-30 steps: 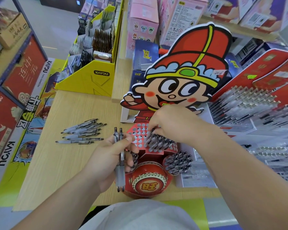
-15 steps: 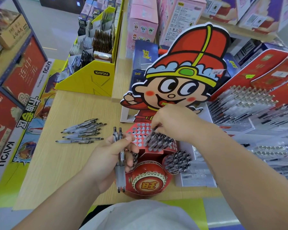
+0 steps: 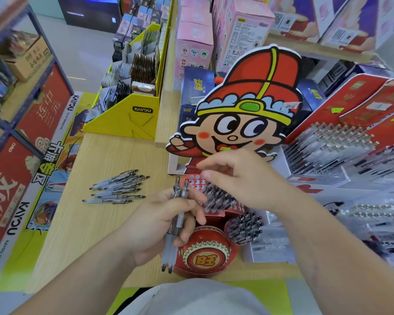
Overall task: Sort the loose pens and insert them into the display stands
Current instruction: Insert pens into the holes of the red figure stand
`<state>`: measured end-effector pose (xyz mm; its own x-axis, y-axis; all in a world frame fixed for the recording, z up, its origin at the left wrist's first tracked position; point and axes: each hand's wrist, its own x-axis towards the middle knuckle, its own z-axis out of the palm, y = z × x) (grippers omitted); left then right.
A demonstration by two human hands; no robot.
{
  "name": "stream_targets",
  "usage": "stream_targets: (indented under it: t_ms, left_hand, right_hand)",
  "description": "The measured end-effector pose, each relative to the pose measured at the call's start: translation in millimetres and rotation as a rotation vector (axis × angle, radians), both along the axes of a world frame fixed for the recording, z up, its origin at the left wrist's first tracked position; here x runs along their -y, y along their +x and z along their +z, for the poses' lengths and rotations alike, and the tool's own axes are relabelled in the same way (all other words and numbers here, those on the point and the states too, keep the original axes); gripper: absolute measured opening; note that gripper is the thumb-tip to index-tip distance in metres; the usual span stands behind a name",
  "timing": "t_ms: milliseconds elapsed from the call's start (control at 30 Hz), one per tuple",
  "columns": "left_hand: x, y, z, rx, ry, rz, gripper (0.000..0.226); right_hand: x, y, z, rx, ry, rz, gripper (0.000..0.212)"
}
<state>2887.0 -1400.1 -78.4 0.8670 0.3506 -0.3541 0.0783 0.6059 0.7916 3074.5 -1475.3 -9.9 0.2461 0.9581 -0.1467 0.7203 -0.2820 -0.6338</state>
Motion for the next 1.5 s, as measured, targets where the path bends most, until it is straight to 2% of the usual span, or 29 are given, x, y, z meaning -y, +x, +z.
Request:
stream_targets:
  t_ms: [100,267,367,467,533,700,833,967,1133,1233,1333,1500]
  left_hand:
    - [4,8,9,0.03,0.097,-0.153,0.017]
    - [9,23,18,0.005,0.145,-0.187,0.015]
    - [11,31,18,-0.115,0.189,-0.037,0.024]
    - [4,37,8,-0.276,0.346,0.194,0.021]
    - [-5,38,2,-0.318,0.425,0.254,0.019]
    - [-17,39,6,-0.284,0.43,0.223,0.035]
    - [-17,46,8,-0.22,0.457,0.227,0.032]
    - [-18,53,3,-0.154,0.663,0.211,0.011]
    - [-23,52,-7,-0.16,0.832,0.25,0.011]
    - [-25,51,-8,-0.182,0.963,0.279,0.007]
    - [-27,49,-11,-0.209,1.046,0.309,0.006]
    - [-27,55,-12,-0.218,1.089,0.388,0.009]
  right_hand:
    - [11,-11,2,-0.266,0.042,-0.005,0.011]
    - [23,3,-4,-0.361,0.098,-0.059,0.003]
    - [30,13,-6,-0.319,0.146,-0.119,0.005]
    - [39,28,-4,-0.451,0.241,-0.293,0.008]
    - [46,38,-2,-0.484,0.334,-0.393,0.011]
    - [61,52,3,-0.428,0.523,-0.526,0.019]
    - [59,56,-1,-0.277,0.525,-0.518,0.024]
    - [55,60,-9,-0.196,0.483,-0.496,0.025]
    - [65,68,-7,-0.279,0.531,-0.536,0.02]
    - [74,74,-5,-0.253,0.58,-0.578,0.02]
    - [77,76,-10,-0.137,0.562,-0.59,0.021]
    - [65,69,-37,0.143,0.444,-0.449,0.015]
